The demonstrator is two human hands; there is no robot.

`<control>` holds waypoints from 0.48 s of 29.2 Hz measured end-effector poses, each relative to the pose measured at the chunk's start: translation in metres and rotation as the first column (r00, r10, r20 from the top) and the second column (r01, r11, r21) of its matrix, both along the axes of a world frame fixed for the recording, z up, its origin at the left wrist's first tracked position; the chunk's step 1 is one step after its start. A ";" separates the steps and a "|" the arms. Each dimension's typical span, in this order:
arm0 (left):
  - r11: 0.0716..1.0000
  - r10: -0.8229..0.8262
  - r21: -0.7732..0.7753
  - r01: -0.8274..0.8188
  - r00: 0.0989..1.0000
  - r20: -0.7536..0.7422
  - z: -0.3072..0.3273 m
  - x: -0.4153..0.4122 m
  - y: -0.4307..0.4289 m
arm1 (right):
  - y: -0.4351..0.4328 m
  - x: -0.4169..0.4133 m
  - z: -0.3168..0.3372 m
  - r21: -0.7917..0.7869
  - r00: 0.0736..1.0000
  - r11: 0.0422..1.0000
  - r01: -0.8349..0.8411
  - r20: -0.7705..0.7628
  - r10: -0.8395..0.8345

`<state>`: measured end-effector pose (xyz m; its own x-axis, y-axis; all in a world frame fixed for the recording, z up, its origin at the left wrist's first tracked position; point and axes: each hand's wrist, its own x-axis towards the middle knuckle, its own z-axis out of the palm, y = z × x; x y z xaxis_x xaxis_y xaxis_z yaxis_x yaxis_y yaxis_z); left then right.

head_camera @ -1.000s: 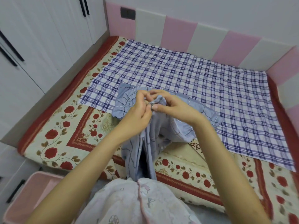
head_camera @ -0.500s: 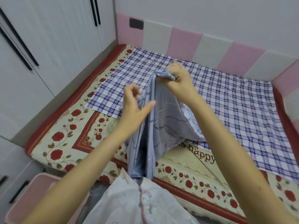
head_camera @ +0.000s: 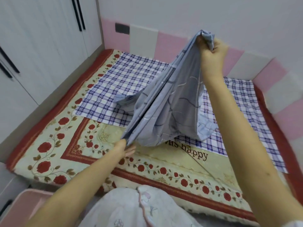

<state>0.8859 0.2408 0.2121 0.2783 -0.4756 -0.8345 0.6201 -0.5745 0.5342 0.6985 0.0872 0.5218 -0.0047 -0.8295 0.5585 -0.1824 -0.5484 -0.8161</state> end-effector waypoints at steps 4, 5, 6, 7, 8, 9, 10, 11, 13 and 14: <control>0.993 0.109 -0.065 -0.099 0.980 0.167 0.042 0.051 -0.057 | -0.023 -0.042 -0.013 0.134 0.950 0.944 0.300 0.042 -0.308; 0.987 0.127 -0.127 -0.096 0.957 0.259 0.066 0.071 -0.079 | -0.025 -0.056 -0.016 0.186 0.920 0.906 0.380 0.025 -0.391; 0.982 0.129 -0.173 -0.072 0.930 0.345 0.114 0.085 -0.107 | -0.030 -0.070 -0.006 0.243 0.896 0.870 0.428 0.007 -0.443; 0.979 0.117 -0.201 -0.034 0.901 0.418 0.137 0.099 -0.123 | -0.034 -0.082 -0.022 0.277 0.883 0.842 0.463 -0.062 -0.466; 0.965 0.139 -0.262 -0.001 0.851 0.507 0.189 0.109 -0.152 | -0.045 -0.094 -0.011 0.271 0.860 0.819 0.507 -0.084 -0.504; 0.949 0.143 -0.311 0.058 0.798 0.586 0.213 0.113 -0.163 | -0.044 -0.104 -0.027 0.301 0.845 0.793 0.530 -0.105 -0.525; 0.891 0.169 -0.419 0.174 0.729 0.663 0.293 0.112 -0.192 | -0.060 -0.109 0.014 0.259 0.824 0.791 0.554 -0.041 -0.565; 0.836 0.246 -0.502 0.222 0.667 0.703 0.321 0.111 -0.202 | -0.063 -0.117 0.015 0.242 0.805 0.779 0.579 -0.012 -0.594; 0.673 0.443 -0.679 0.295 0.575 0.688 0.425 0.105 -0.241 | -0.086 -0.122 0.081 0.141 0.766 0.769 0.624 0.088 -0.637; 0.644 0.429 -0.682 0.347 0.574 0.697 0.438 0.099 -0.247 | -0.088 -0.122 0.093 0.130 0.799 0.792 0.597 -0.008 -0.601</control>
<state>0.9852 -0.0067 0.6504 0.6135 -0.7153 0.3346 -0.2398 0.2350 0.9420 0.5761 -0.0008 0.6150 -0.5389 -0.7144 0.4463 -0.4148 -0.2361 -0.8788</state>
